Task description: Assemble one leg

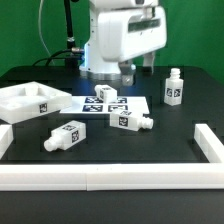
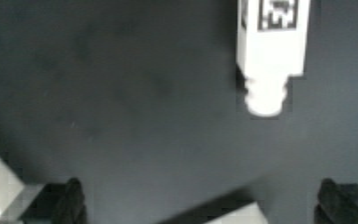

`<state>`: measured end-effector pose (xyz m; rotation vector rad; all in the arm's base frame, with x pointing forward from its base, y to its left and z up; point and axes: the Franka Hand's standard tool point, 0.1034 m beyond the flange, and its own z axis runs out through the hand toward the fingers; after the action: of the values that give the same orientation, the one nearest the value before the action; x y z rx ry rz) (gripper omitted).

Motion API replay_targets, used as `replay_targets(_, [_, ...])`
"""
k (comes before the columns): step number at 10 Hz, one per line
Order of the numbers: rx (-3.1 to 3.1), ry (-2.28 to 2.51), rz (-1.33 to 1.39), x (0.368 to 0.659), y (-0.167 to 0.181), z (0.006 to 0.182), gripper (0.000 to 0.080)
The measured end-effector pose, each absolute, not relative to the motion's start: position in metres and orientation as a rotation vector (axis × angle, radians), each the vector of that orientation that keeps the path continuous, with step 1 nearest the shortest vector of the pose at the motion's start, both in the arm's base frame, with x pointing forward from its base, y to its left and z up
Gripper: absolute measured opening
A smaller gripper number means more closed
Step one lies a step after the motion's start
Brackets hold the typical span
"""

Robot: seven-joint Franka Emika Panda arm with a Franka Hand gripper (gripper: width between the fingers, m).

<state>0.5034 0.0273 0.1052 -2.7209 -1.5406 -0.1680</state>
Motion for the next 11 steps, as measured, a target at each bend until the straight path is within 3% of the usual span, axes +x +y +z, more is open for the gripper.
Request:
replay_targets(5, [-2.723,-1.527,-0.152,0.5,0.023,0.095,0.065])
replay_targets(7, [-2.725,-1.533,-0.144,0.477,0.021,0.063,0.065])
replay_targets(11, [-2.738,-1.518,-0.17,0.459,0.019,0.012,0.065])
